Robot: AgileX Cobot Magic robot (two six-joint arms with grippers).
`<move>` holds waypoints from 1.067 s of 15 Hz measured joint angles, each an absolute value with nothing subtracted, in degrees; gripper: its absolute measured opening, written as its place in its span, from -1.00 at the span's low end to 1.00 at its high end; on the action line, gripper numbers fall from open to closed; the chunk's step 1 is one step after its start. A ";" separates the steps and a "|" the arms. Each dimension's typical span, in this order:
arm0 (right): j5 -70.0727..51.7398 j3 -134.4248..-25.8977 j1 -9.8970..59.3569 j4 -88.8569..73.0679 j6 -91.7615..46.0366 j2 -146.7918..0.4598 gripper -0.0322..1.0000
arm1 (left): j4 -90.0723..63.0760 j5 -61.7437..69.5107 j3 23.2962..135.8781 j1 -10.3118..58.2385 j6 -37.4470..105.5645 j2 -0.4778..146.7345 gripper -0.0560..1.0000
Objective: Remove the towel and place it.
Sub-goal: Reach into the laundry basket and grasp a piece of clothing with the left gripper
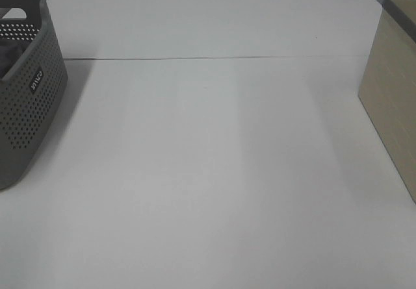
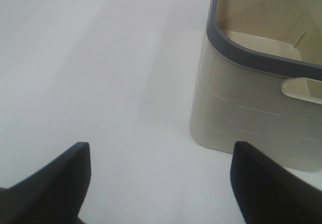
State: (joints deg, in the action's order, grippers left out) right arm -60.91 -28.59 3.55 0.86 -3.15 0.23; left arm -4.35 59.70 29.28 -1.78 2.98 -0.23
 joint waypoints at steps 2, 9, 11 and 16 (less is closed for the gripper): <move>-60.91 -28.59 3.55 0.86 -3.15 0.23 0.51 | -3.95 59.70 29.28 -1.78 2.98 -0.23 0.54; -60.91 -28.59 3.55 0.86 -3.15 0.23 0.51 | -1.43 59.70 29.22 -1.78 2.18 -0.23 0.98; -60.91 -28.59 3.55 0.86 -3.15 0.23 0.51 | -1.43 59.70 29.22 -1.78 2.18 -0.23 0.98; -60.91 -28.59 3.55 0.86 -3.15 0.23 0.51 | -1.43 59.70 29.22 -1.78 2.12 -0.23 0.98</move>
